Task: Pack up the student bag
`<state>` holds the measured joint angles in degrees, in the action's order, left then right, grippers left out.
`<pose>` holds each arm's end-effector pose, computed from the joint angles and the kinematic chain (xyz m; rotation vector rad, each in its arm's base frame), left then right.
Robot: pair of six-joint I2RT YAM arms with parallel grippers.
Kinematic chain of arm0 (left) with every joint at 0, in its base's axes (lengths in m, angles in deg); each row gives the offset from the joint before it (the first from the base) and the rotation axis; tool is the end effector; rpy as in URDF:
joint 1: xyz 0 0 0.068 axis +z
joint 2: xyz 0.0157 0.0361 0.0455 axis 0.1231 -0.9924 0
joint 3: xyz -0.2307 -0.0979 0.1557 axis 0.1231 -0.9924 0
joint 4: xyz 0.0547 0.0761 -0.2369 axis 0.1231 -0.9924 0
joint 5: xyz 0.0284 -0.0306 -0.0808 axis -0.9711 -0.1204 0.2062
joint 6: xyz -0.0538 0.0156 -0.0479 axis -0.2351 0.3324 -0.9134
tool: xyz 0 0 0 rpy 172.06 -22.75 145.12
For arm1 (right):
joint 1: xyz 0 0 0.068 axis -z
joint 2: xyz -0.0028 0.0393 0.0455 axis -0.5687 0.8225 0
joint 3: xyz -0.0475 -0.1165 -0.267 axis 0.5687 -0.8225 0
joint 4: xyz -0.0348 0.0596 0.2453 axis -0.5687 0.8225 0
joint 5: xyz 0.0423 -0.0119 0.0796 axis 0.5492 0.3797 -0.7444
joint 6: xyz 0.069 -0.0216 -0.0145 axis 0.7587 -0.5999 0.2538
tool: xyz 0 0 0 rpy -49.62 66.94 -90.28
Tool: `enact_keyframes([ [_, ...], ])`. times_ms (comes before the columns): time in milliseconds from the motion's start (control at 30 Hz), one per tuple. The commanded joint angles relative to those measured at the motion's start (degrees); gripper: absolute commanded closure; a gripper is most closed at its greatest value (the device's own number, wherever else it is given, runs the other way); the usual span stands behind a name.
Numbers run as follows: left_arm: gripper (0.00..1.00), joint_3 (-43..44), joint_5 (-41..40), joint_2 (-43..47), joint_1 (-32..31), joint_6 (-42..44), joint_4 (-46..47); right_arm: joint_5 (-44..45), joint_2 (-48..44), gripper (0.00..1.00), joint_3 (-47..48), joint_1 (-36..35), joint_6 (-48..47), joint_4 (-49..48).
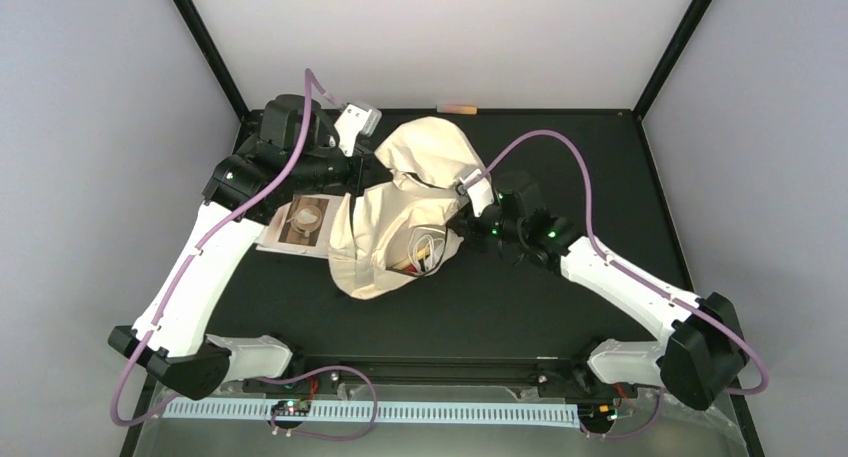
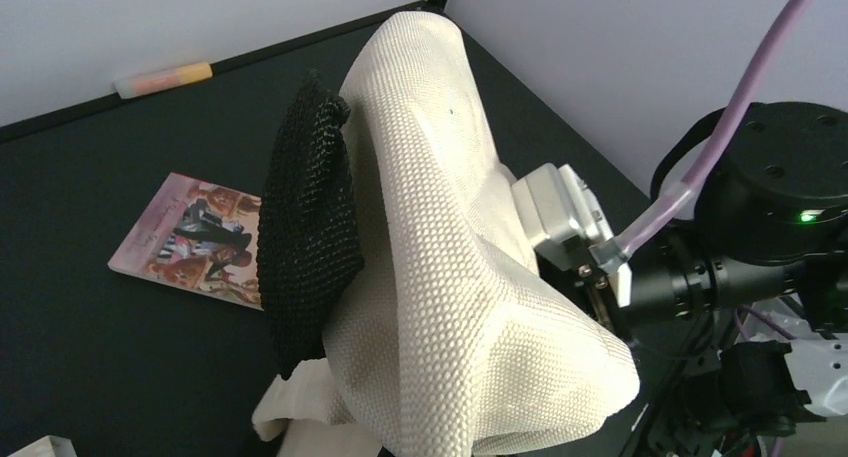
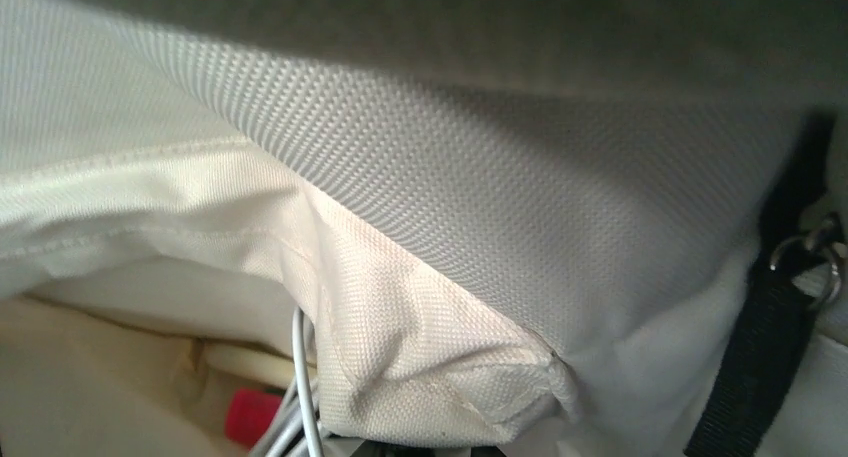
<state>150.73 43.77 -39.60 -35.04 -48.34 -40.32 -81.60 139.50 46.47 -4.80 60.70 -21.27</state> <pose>0.2041 -0.1353 0.4644 0.6317 2.0709 -0.7779 0.2125 0.1942 0.3001 -0.8155 1.9929 0.6957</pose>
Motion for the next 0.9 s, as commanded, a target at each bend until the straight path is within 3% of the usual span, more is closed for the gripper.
enact_keyframes([
  [0, 0.98, 0.6, 4.6, 1.5, 0.7, -1.9, 7.6, -1.3, 1.3, 0.76, -2.8, -0.1, -3.3, -6.8],
  [300, 0.98, -5.9, 6.9, 2.3, 3.5, -3.9, 10.7, -6.4, 0.7, 0.6, -6.2, 0.3, -4.7, -7.5],
  [533, 0.98, -14.0, 4.3, 3.1, 12.3, -2.8, 14.6, -5.7, 4.9, 0.67, -5.6, 0.3, -3.2, -8.8],
  [733, 0.99, -23.2, 0.4, 1.5, 22.1, 2.1, 16.7, -4.3, 5.4, 0.64, -4.5, 1.0, -0.3, -9.7],
  [867, 0.98, -29.8, 0.3, -4.4, 28.8, 4.0, 15.3, -1.0, 5.6, 0.63, -4.5, 1.9, 1.2, -7.5],
])
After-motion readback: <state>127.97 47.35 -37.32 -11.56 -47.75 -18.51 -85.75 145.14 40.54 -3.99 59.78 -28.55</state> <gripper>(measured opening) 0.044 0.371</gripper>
